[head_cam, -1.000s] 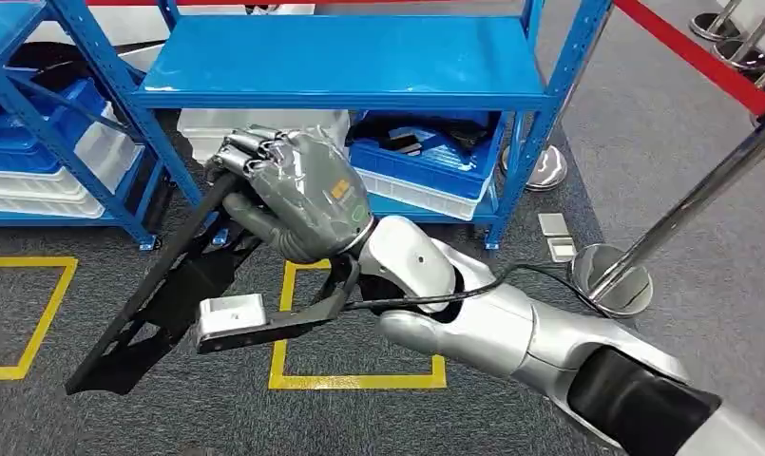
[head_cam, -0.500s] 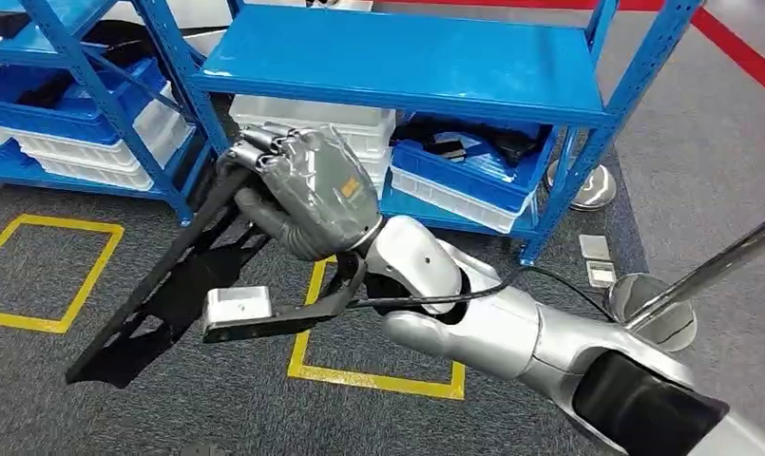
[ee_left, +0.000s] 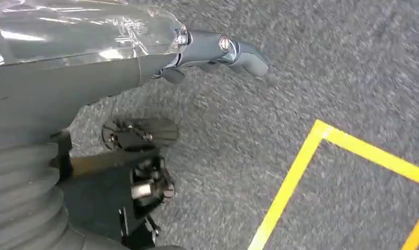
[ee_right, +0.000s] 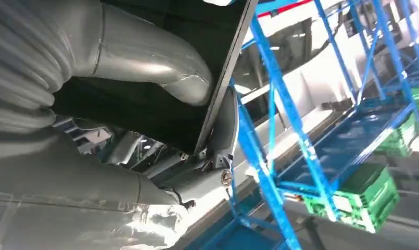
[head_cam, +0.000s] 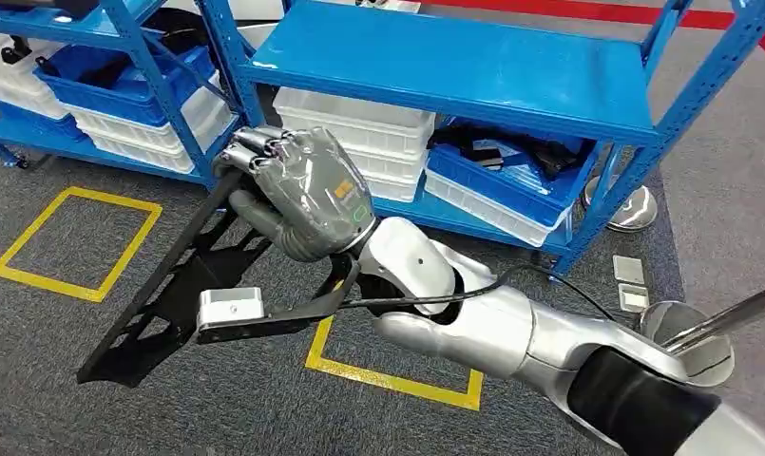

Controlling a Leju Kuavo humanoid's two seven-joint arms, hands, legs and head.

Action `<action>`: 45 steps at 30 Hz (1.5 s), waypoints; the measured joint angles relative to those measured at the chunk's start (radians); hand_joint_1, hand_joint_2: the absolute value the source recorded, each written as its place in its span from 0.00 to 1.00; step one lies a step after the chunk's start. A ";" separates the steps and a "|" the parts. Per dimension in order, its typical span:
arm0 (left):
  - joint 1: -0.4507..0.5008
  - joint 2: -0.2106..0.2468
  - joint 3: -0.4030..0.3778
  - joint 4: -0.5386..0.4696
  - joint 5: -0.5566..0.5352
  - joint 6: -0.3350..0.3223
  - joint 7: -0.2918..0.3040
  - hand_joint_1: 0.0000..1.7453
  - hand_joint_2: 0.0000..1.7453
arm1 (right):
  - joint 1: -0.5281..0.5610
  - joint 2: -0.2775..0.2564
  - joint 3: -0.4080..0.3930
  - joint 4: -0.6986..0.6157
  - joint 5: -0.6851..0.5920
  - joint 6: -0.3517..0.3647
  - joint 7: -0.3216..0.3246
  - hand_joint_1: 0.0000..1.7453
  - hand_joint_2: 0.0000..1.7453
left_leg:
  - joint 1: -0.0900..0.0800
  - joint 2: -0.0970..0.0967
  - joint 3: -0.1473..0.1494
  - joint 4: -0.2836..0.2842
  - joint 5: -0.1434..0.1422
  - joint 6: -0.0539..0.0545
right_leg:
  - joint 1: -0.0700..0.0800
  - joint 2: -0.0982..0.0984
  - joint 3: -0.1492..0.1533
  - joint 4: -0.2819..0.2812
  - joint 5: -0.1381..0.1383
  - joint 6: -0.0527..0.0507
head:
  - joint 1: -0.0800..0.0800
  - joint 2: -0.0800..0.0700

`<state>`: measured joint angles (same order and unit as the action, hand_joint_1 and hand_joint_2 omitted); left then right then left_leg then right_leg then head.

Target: Take the parts from the cabinet and place them on the table.

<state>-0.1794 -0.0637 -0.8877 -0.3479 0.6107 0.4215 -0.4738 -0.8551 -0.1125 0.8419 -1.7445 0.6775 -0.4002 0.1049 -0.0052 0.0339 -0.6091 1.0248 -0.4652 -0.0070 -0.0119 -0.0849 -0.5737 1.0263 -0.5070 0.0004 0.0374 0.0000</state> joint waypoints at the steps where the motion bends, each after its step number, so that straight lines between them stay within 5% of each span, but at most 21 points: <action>1: 0.000 0.000 0.000 0.000 0.000 0.000 0.000 0.00 1.00 | -0.001 0.000 0.000 0.000 0.001 0.000 0.000 1.00 1.00 | 0.007 -0.009 0.006 -0.013 0.007 0.010 | 0.003 -0.006 0.001 0.001 -0.005 0.007 | 0.000 0.000; 3: -0.002 0.000 0.000 0.000 -0.002 0.000 -0.003 0.00 1.00 | -0.003 -0.001 -0.001 0.000 0.003 -0.001 0.000 1.00 1.00 | 0.012 -0.020 0.009 -0.020 0.013 0.023 | -0.004 0.054 -0.023 0.066 -0.058 0.009 | 0.001 0.000; 6: 0.000 0.000 0.000 0.000 -0.002 0.000 -0.005 0.00 1.00 | 0.004 -0.004 -0.001 0.000 0.003 -0.001 0.000 1.00 1.00 | 0.011 -0.045 0.008 -0.019 0.012 0.027 | -0.004 0.081 -0.132 0.298 -0.153 0.013 | 0.012 0.000; 8: 0.001 0.000 0.000 0.000 -0.002 0.000 -0.006 0.00 1.00 | 0.008 -0.008 -0.001 0.000 0.005 -0.001 0.000 1.00 1.00 | 0.012 -0.067 0.009 -0.016 0.011 0.027 | -0.004 0.082 -0.136 0.290 -0.114 0.014 | 0.013 0.000; 10: 0.000 0.000 0.000 0.000 -0.001 0.005 -0.009 0.00 1.00 | 0.007 -0.010 -0.001 -0.001 0.010 -0.001 0.000 1.00 1.00 | 0.014 -0.090 0.010 -0.008 0.007 0.022 | -0.007 0.092 -0.065 0.126 -0.017 0.011 | 0.014 0.000; 11: 0.001 0.000 0.000 0.000 0.000 0.005 -0.010 0.00 1.00 | 0.007 -0.011 -0.001 -0.002 0.011 -0.001 0.000 1.00 1.00 | 0.016 -0.100 0.006 -0.001 0.002 0.016 | -0.012 0.123 -0.033 0.041 0.018 0.011 | 0.018 0.000; 12: -0.001 0.000 0.000 0.000 0.000 0.005 -0.011 0.00 1.00 | 0.007 -0.013 -0.001 -0.003 0.011 -0.002 0.000 1.00 1.00 | 0.011 -0.107 -0.005 0.011 -0.001 0.010 | -0.014 0.162 -0.028 0.027 0.004 0.012 | 0.017 0.000; 16: 0.007 0.000 0.000 0.000 0.002 0.010 -0.013 0.00 1.00 | 0.011 -0.017 -0.002 -0.006 0.012 -0.002 0.002 1.00 1.00 | 0.020 -0.140 -0.016 0.010 0.005 -0.013 | -0.010 0.133 -0.030 0.022 0.008 -0.009 | 0.014 0.000; 19: 0.005 0.000 0.000 0.000 0.001 0.012 -0.013 0.00 1.00 | 0.012 -0.018 -0.002 -0.014 0.012 -0.001 0.003 1.00 1.00 | 0.016 -0.062 -0.062 0.122 -0.062 -0.030 | -0.014 0.098 -0.019 0.016 0.007 -0.023 | -0.002 0.000; 22: 0.006 0.000 0.000 0.000 0.000 0.012 -0.013 0.00 1.00 | 0.013 -0.020 -0.002 -0.014 0.012 -0.001 0.003 1.00 1.00 | 0.023 -0.045 -0.149 0.298 -0.120 -0.037 | -0.010 0.066 -0.014 0.016 0.002 -0.027 | -0.003 0.000; 24: 0.007 0.000 0.000 0.000 0.000 0.012 -0.014 0.00 1.00 | 0.018 -0.022 -0.002 -0.017 0.012 -0.001 0.003 1.00 1.00 | 0.023 -0.041 -0.116 0.229 -0.064 -0.033 | -0.009 0.048 -0.010 0.016 -0.003 -0.025 | -0.003 0.000; 26: 0.006 0.000 0.000 0.000 0.001 0.012 -0.014 0.00 1.00 | 0.018 -0.022 -0.002 -0.021 0.012 -0.001 0.003 1.00 1.00 | 0.018 -0.015 -0.028 0.056 0.021 -0.021 | -0.008 0.033 0.000 0.016 -0.009 -0.020 | -0.003 0.000; 27: 0.004 0.000 0.000 0.000 0.001 0.012 -0.014 0.00 1.00 | 0.018 -0.022 -0.002 -0.022 0.011 0.000 0.003 1.00 1.00 | 0.008 0.020 -0.007 0.016 0.008 -0.014 | -0.005 0.025 0.001 0.015 -0.012 -0.017 | -0.002 0.000; 31: 0.006 0.000 0.000 0.000 0.003 0.012 -0.017 0.00 1.00 | 0.021 -0.023 -0.002 -0.023 -0.002 0.009 0.000 1.00 1.00 | -0.002 -0.008 -0.016 0.004 0.011 0.002 | -0.003 -0.001 0.009 0.005 -0.013 0.001 | -0.002 0.000; 32: 0.006 0.000 0.000 0.000 0.005 0.012 -0.017 0.00 1.00 | 0.022 -0.023 -0.002 -0.026 -0.009 0.011 -0.002 1.00 1.00 | 0.007 -0.016 -0.003 -0.015 0.018 0.011 | -0.001 -0.002 0.014 0.003 -0.020 0.009 | -0.001 0.000; 33: 0.005 -0.001 0.000 0.000 0.005 0.012 -0.019 0.00 1.00 | 0.024 -0.024 -0.002 -0.027 -0.010 0.012 -0.005 1.00 1.00 | 0.009 -0.020 0.003 -0.025 0.023 0.016 | -0.006 0.032 0.010 0.026 -0.040 0.011 | 0.001 0.000; 35: 0.001 -0.002 0.000 0.000 0.005 0.011 -0.019 0.00 1.00 | 0.028 -0.024 -0.002 -0.030 -0.016 0.012 -0.008 1.00 1.00 | 0.010 -0.033 0.004 -0.026 0.024 0.026 | -0.005 0.074 -0.056 0.160 -0.111 0.009 | 0.006 0.000; 37: 0.001 -0.003 0.000 0.000 0.001 0.004 -0.018 0.00 1.00 | 0.045 -0.027 -0.002 -0.030 -0.022 0.013 -0.008 1.00 1.00 | 0.009 -0.052 0.003 -0.022 0.022 0.028 | -0.005 0.083 -0.127 0.294 -0.152 0.012 | 0.009 0.000; 39: 0.001 -0.003 0.000 0.000 -0.002 -0.005 -0.012 0.00 1.00 | 0.056 -0.029 -0.002 -0.030 -0.024 0.015 -0.011 1.00 1.00 | 0.010 -0.074 0.002 -0.017 0.020 0.028 | -0.006 0.084 -0.127 0.274 -0.107 0.013 | 0.011 0.000; 41: -0.002 -0.003 0.000 0.000 -0.003 -0.010 -0.011 0.00 1.00 | 0.057 -0.030 -0.002 -0.031 -0.024 0.015 -0.013 1.00 1.00 | 0.013 -0.097 0.003 -0.004 0.012 0.020 | -0.010 0.095 -0.052 0.099 -0.003 0.012 | 0.013 0.000; 45: -0.003 -0.003 0.000 0.000 -0.003 -0.011 -0.010 0.00 1.00 | 0.057 -0.030 -0.003 -0.031 -0.024 0.015 -0.013 1.00 1.00 | 0.014 -0.103 0.000 0.002 0.008 0.016 | -0.014 0.115 -0.031 0.045 0.015 0.012 | 0.014 0.000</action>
<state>-0.1822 -0.0664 -0.8873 -0.3479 0.6077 0.4105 -0.4841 -0.7980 -0.1427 0.8392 -1.7758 0.6535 -0.3853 0.0915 0.0086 -0.0696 -0.6094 1.0271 -0.4574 0.0088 -0.0255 0.0301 -0.6049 1.0712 -0.4918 0.0125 0.0515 0.0000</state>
